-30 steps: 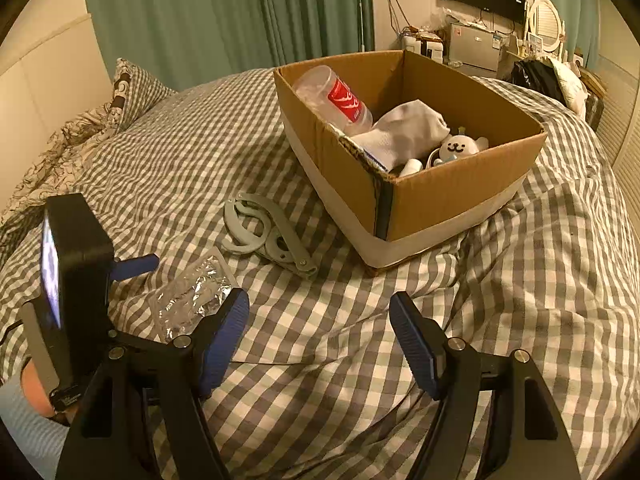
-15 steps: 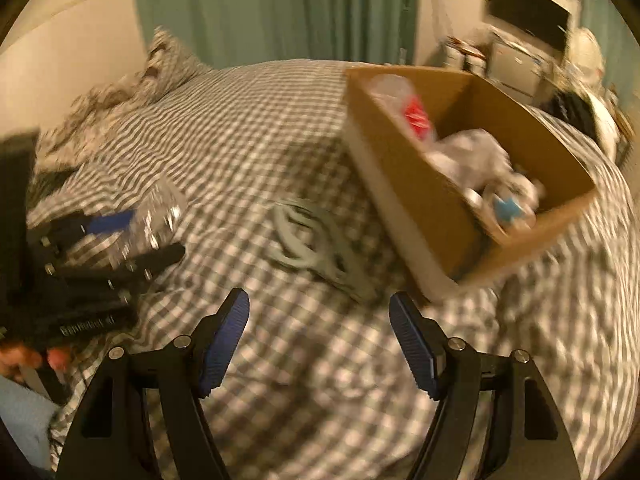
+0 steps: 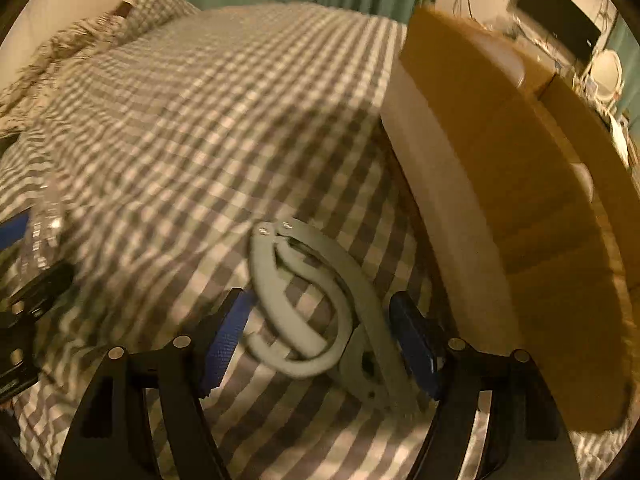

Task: Organize objects
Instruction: 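Grasp the foil blister pack with the left tool while the right tool grasps the grey hanger, then carry the blister pack and hanger into the box and release both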

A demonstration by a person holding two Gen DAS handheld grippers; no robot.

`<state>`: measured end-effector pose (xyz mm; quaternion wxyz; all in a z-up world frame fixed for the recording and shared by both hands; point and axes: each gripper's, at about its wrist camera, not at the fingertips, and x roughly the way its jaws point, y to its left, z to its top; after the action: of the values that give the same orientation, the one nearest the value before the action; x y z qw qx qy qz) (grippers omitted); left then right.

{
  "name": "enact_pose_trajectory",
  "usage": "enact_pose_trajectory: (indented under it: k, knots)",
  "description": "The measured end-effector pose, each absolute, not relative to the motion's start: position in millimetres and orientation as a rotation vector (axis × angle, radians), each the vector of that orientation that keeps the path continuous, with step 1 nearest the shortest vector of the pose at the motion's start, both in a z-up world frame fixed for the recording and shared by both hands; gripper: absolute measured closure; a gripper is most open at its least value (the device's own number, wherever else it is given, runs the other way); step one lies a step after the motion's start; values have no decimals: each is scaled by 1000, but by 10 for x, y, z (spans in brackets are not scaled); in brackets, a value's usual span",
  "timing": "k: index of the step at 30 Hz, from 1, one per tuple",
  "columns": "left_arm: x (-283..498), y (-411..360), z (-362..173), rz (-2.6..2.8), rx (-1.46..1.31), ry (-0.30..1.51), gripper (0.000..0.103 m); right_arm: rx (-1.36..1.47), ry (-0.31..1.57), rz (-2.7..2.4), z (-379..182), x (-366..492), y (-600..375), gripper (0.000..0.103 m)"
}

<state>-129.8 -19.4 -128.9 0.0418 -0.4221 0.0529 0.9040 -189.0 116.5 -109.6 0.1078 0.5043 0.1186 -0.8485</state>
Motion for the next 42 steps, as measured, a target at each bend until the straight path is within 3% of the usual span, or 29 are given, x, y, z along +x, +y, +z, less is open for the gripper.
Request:
enact_pose_trajectory:
  k: [6, 15, 22, 23, 24, 35, 42]
  knots:
    - [-1332, -240, -1287, 2759, -1292, 158, 29, 1482, 352, -2510, -1145, -1977, 1131, 30]
    - [-1205, -197, -1106, 2769, -1267, 124, 29, 1419, 391, -2510, -1021, -1698, 1074, 42]
    - [-1004, -105, -842, 2794, -1225, 86, 29, 1289, 371, -2533, -625, -1270, 1100, 50]
    - [-975, -88, -795, 2800, -1215, 83, 29, 1274, 356, -2537, -557, -1224, 1119, 56]
    - [-943, -62, -736, 2804, -1202, 82, 29, 1257, 346, -2545, -477, -1166, 1162, 90]
    - [-864, 459, -177, 2793, -1051, 139, 29, 1117, 238, -2558, 74, -722, 1524, 94]
    - [-1139, 1037, 438, 2757, -857, 192, 29, 978, 200, -2632, 742, -718, 1955, 94]
